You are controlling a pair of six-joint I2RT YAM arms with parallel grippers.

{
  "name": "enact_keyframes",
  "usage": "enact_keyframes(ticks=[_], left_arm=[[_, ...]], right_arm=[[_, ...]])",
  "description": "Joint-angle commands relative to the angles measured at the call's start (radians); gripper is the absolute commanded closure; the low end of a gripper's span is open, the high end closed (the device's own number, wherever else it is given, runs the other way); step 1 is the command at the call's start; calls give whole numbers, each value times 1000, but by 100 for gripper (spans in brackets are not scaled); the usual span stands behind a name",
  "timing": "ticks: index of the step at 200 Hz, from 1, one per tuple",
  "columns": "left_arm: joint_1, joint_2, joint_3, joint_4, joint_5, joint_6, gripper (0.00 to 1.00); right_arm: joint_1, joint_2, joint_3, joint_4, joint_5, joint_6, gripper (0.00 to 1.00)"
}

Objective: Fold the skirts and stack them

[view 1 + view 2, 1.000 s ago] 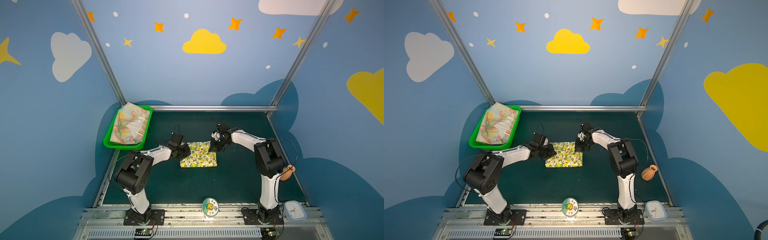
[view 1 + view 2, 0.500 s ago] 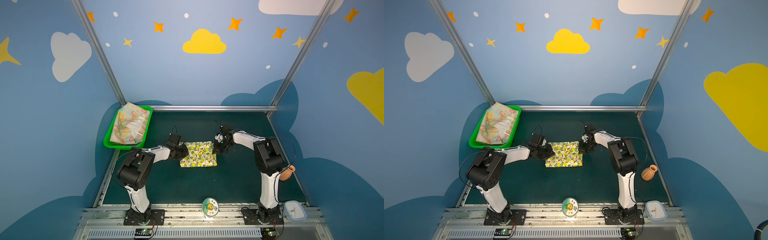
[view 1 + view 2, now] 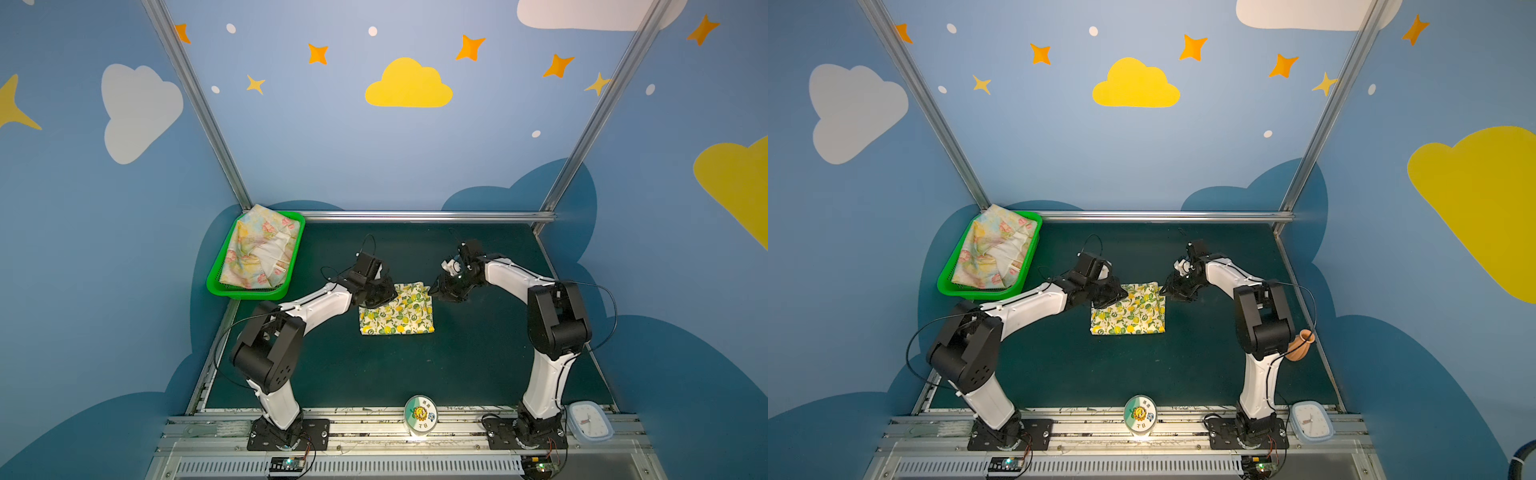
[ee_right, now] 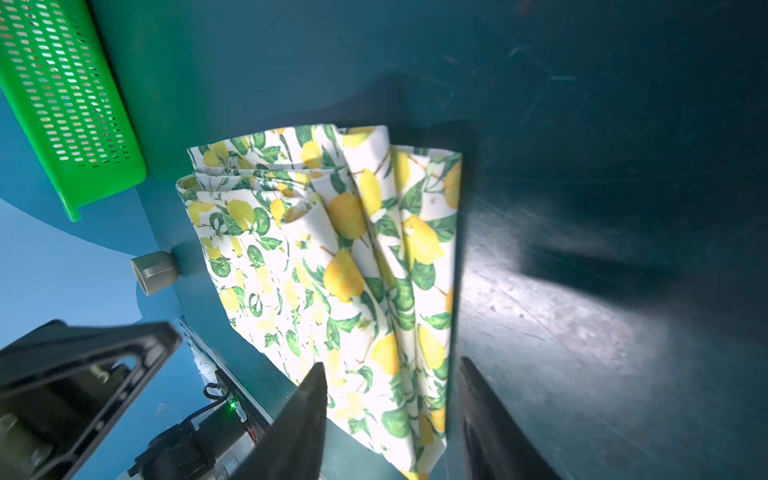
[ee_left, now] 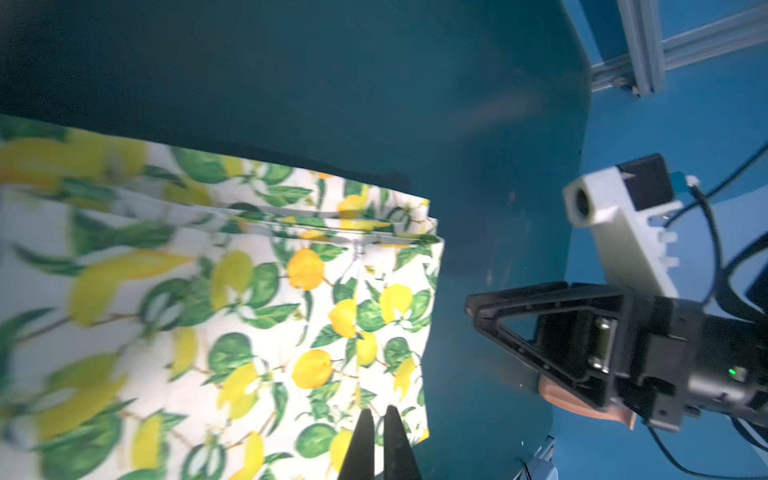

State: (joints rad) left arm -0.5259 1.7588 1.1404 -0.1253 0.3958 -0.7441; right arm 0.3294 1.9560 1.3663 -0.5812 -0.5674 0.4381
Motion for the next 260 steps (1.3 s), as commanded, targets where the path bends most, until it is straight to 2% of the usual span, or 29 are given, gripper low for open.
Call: enact_keyframes(ticks=[1, 76, 145, 181, 202, 227, 239, 255, 260], left_arm=[[-17, 90, 34, -15, 41, 1, 90], [-57, 289, 170, -14, 94, -22, 91], [-62, 318, 162, 5, 95, -38, 91], [-62, 318, 156, 7, 94, -41, 91], [-62, 318, 156, 13, 95, -45, 91], [-62, 323, 160, 16, 97, -48, 91], [-62, 325, 161, 20, 99, -49, 91], [-62, 317, 159, 24, 97, -50, 92], [-61, 312, 158, 23, 93, -47, 92]], right_arm=[[3, 24, -25, 25, -55, -9, 47], [11, 62, -64, 85, -76, 7, 42], [61, 113, -61, 88, -18, 7, 43], [90, 126, -39, 57, 76, 3, 53], [97, 128, -30, 50, 99, 2, 56], [103, 130, -23, 53, 103, 7, 66], [104, 133, -17, 48, 103, 10, 77], [103, 130, -11, 46, 103, 11, 100], [103, 128, -9, 44, 103, 11, 100]])
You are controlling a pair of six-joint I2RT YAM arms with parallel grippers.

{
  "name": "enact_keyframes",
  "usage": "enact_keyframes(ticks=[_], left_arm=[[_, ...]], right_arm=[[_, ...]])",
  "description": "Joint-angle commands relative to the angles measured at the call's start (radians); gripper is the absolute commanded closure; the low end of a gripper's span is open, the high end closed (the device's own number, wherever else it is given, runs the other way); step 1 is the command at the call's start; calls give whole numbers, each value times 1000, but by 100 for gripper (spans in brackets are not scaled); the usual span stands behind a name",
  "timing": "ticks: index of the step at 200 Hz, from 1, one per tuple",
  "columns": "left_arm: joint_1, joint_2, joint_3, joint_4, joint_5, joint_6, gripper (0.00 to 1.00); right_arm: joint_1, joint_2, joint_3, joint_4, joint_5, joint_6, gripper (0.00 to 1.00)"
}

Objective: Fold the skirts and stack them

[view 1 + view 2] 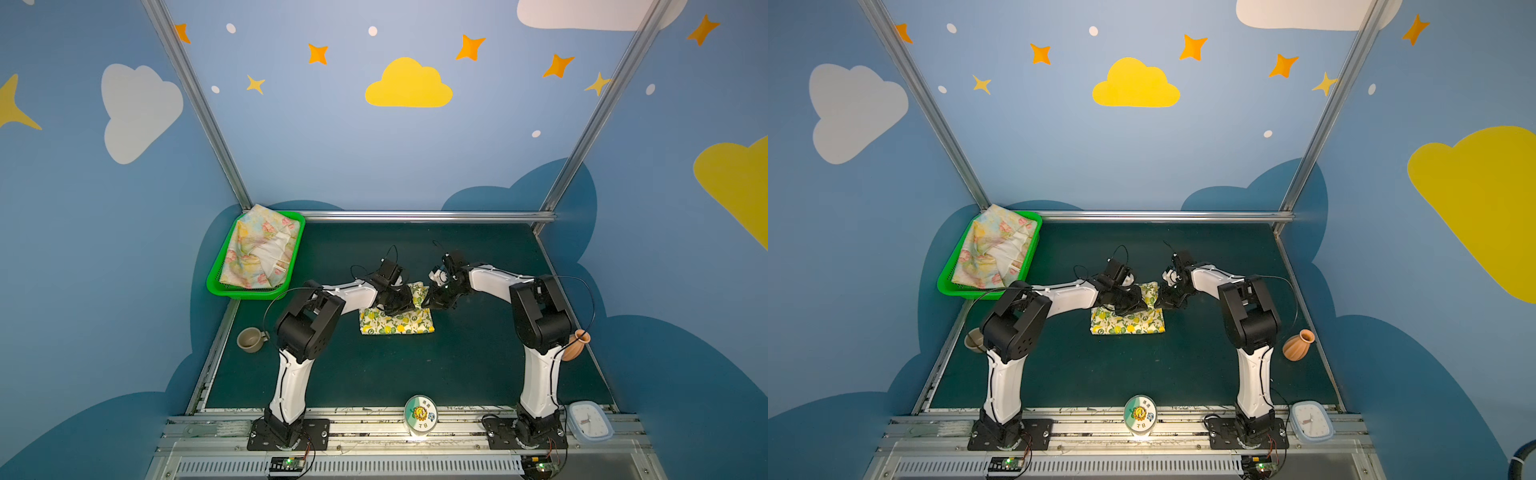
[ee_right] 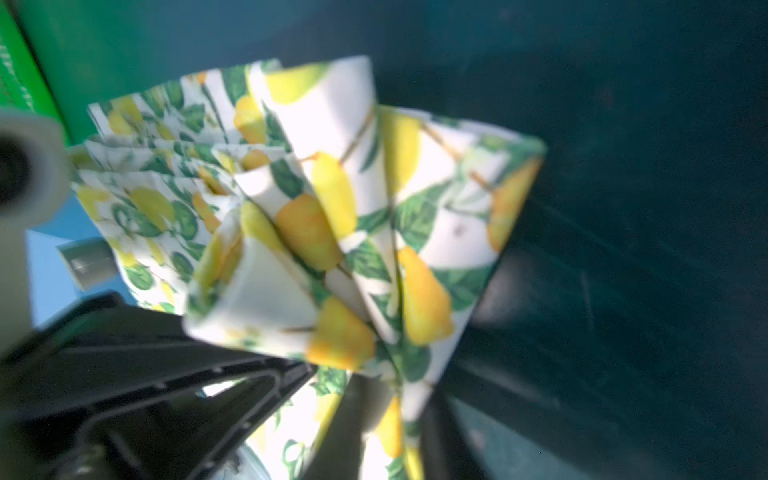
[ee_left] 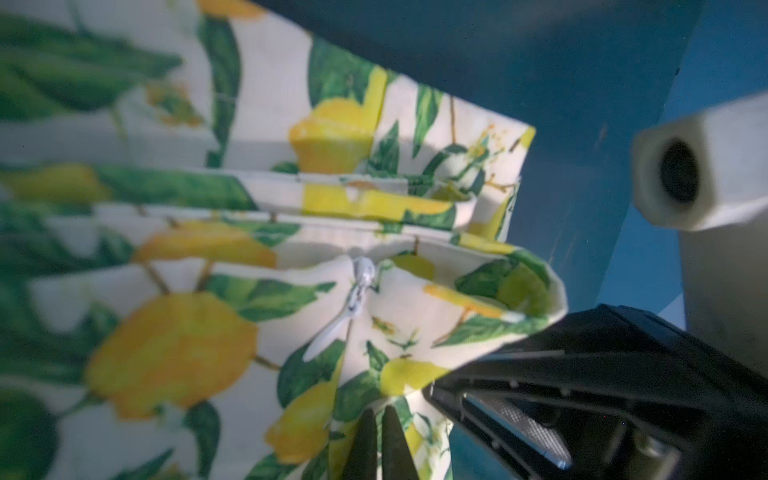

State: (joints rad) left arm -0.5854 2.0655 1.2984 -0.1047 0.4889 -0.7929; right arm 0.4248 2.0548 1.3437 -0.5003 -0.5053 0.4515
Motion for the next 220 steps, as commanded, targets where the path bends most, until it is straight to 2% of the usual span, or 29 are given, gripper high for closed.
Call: enact_keyframes(ticks=[1, 49, 84, 129, 186, 220], left_arm=[[0, 3, -1, 2, -1, 1, 92], [67, -130, -54, 19, -7, -1, 92], [134, -255, -127, 0, -10, 21, 91], [178, -384, -236, -37, -28, 43, 91], [186, -493, -317, -50, -45, 13, 90], [185, -559, -324, -89, -101, 5, 89]], right_arm=[[7, 29, 15, -37, 41, -2, 100], [-57, -2, 46, -100, 3, -42, 100], [-131, 3, 129, -260, 34, -175, 100], [-264, 26, 243, -420, 82, -313, 100], [-460, 148, 486, -579, 29, -436, 100], [-548, 229, 648, -672, 19, -493, 100]])
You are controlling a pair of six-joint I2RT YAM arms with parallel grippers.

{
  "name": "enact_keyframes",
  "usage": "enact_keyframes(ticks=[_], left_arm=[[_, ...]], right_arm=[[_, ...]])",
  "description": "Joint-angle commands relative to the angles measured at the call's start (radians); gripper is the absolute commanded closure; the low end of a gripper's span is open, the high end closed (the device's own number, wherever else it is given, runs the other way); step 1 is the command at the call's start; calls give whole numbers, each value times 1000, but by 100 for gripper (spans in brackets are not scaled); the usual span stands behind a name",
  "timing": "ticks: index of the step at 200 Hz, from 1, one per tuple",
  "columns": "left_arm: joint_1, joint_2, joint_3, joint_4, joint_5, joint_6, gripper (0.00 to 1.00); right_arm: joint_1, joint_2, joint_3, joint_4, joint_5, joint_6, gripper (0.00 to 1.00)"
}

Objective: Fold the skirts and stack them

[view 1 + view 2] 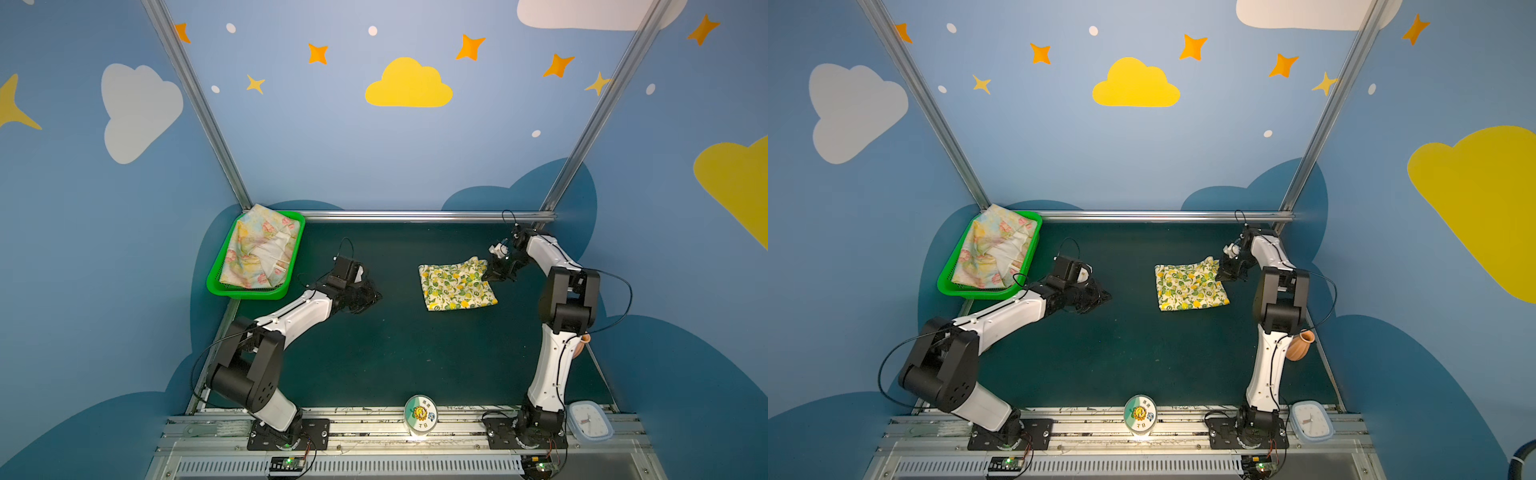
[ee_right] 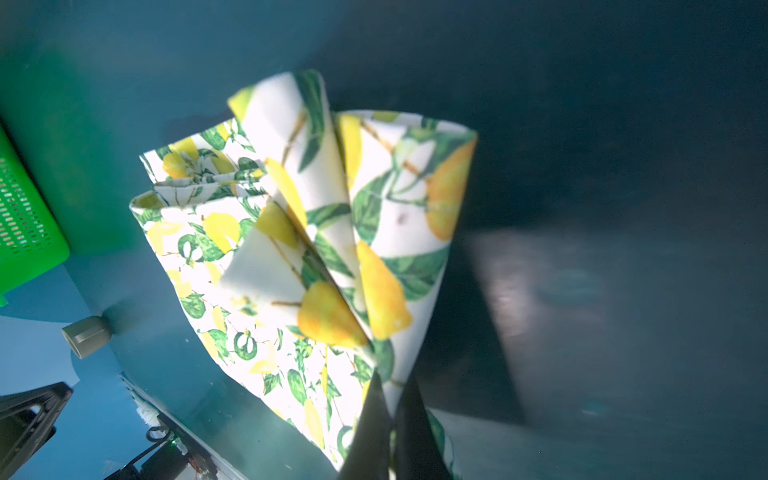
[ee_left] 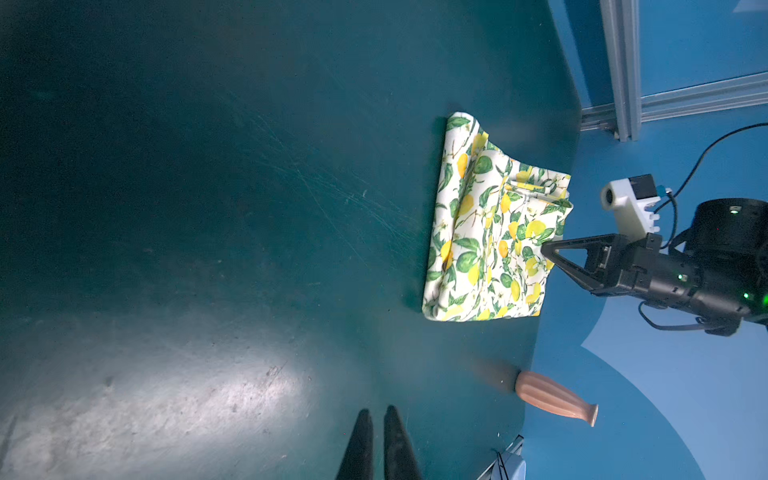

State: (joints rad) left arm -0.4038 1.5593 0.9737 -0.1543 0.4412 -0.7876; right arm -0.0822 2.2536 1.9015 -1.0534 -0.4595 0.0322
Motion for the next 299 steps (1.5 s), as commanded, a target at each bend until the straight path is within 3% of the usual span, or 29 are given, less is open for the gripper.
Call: enact_keyframes(ticks=[1, 98, 170, 299], left_arm=[[3, -54, 2, -42, -55, 0, 89], [2, -53, 26, -174, -93, -41, 85], [-1, -4, 83, -203, -99, -47, 85], [-3, 48, 97, -189, -88, -58, 86]], right_arm=[[-43, 33, 95, -121, -27, -75, 100], [-153, 321, 581, -361, 3, -198, 100], [-191, 326, 592, -242, -69, -234, 100], [-220, 327, 590, -143, -30, -164, 98]])
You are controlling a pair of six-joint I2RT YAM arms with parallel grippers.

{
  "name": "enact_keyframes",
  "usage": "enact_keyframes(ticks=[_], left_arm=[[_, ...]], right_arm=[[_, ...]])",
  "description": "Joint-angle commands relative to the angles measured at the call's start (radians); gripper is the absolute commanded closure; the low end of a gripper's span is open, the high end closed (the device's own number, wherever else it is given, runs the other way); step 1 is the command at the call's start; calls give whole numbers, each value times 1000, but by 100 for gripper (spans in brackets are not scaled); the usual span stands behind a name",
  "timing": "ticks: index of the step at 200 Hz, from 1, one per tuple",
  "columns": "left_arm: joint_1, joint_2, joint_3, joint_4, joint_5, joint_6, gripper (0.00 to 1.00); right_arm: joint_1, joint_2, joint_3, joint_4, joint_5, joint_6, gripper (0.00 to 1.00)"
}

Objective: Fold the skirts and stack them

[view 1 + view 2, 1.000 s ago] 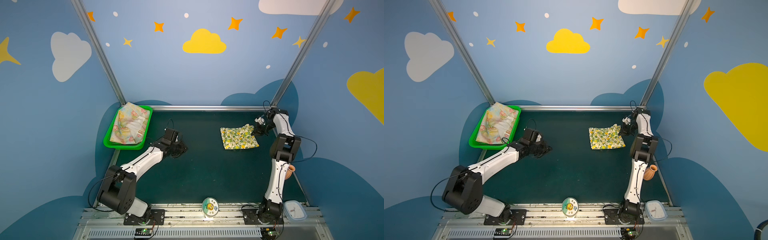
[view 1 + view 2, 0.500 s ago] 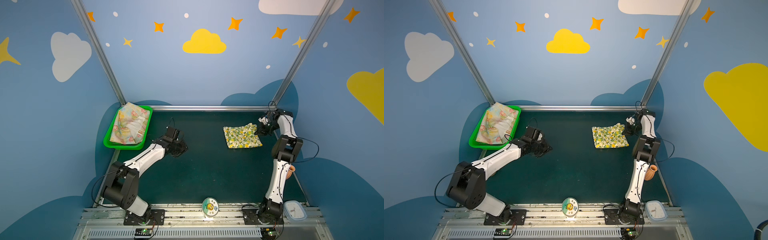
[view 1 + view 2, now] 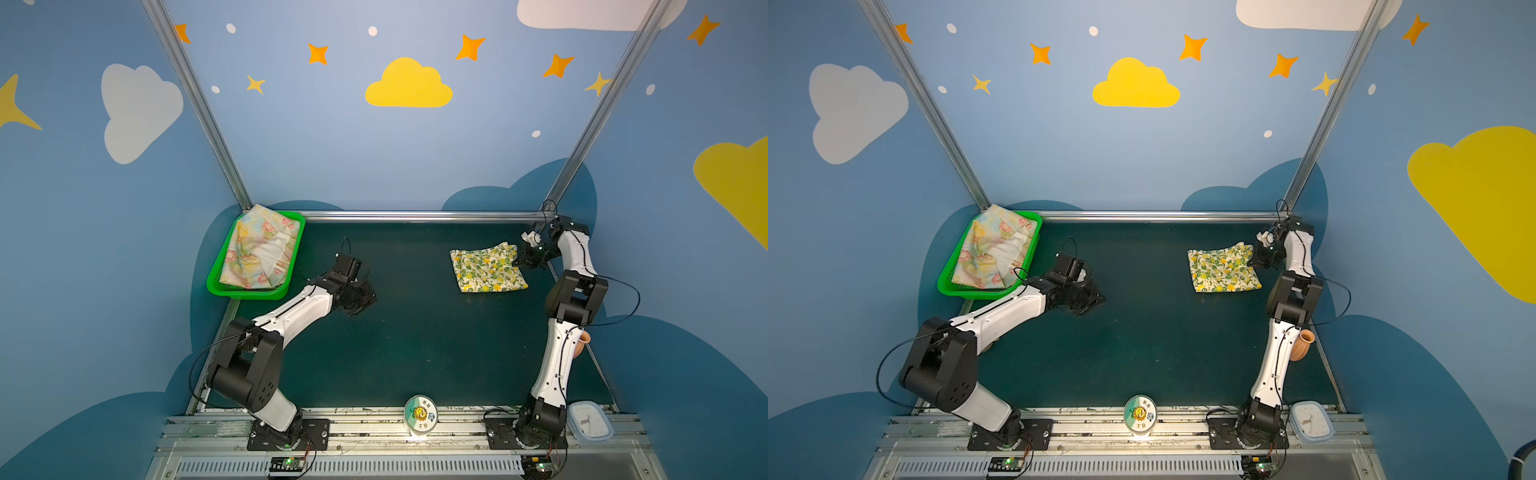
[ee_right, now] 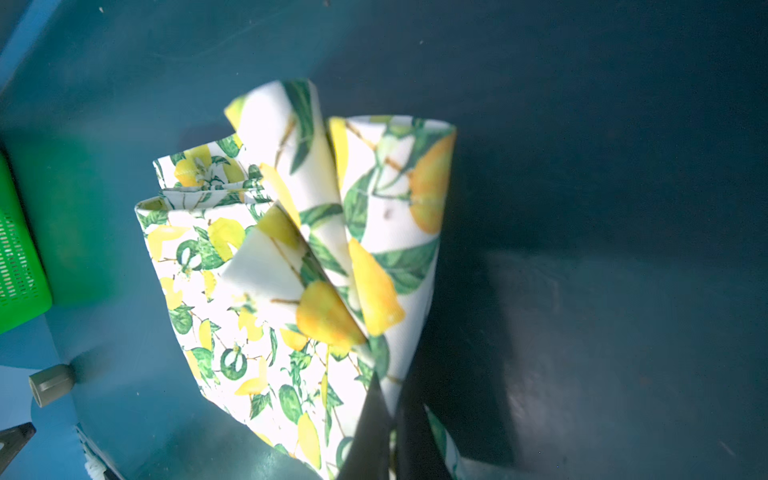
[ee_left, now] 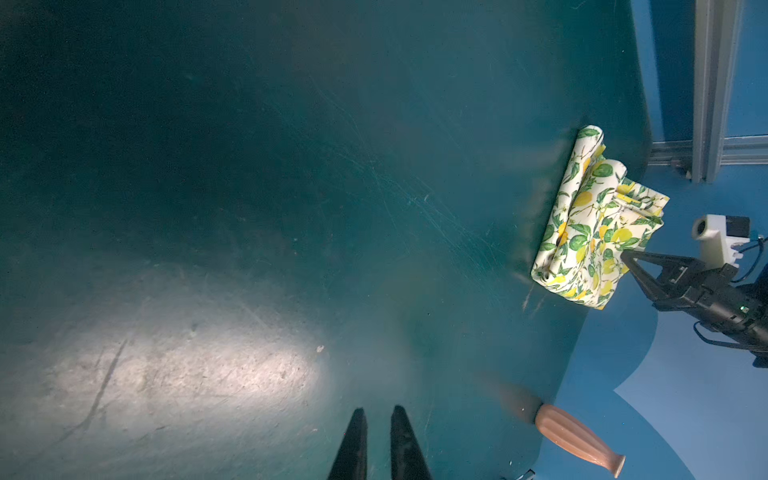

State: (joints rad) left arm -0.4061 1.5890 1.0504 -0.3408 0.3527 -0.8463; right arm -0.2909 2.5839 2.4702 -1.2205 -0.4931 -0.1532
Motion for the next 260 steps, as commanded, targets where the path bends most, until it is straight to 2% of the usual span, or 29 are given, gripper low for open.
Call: enact_keyframes(ticks=[1, 16, 26, 42, 85, 112, 123, 135, 141, 163, 185, 197, 229, 260], left_arm=[[-1, 19, 20, -3, -1, 1, 86], [-1, 19, 17, 0, -2, -1, 86], [-2, 16, 14, 4, -3, -3, 86], [-2, 11, 8, 9, -3, -4, 86], [2, -35, -6, 25, -36, -3, 85], [42, -68, 29, -15, -57, 49, 82], [71, -82, 54, -49, -76, 78, 74], [110, -96, 83, -103, -133, 79, 56], [128, -99, 96, -128, -203, 61, 49], [216, -110, 137, -153, -239, 88, 45], [326, -114, 177, -195, -273, 117, 39], [415, -105, 201, -214, -249, 139, 39], [636, -72, 246, -218, -197, 140, 39], [767, 25, 338, -234, -152, 151, 39]], right_arm=[[-12, -4, 21, 26, 4, 23, 96], [-11, -19, 17, 61, 46, 68, 68], [-11, -39, 5, 102, 54, 95, 61], [-11, -87, -39, 186, 80, 138, 55], [5, -304, -265, 384, 193, 220, 53], [66, -469, -466, 494, 225, 244, 53], [109, -527, -538, 523, 234, 260, 53], [170, -580, -611, 552, 237, 273, 53], [204, -605, -644, 565, 243, 286, 53], [333, -680, -749, 623, 233, 322, 53], [449, -703, -785, 641, 189, 364, 53], [495, -706, -794, 651, 151, 380, 53], [597, -709, -807, 660, 146, 392, 54], [654, -721, -840, 678, 117, 385, 54]])
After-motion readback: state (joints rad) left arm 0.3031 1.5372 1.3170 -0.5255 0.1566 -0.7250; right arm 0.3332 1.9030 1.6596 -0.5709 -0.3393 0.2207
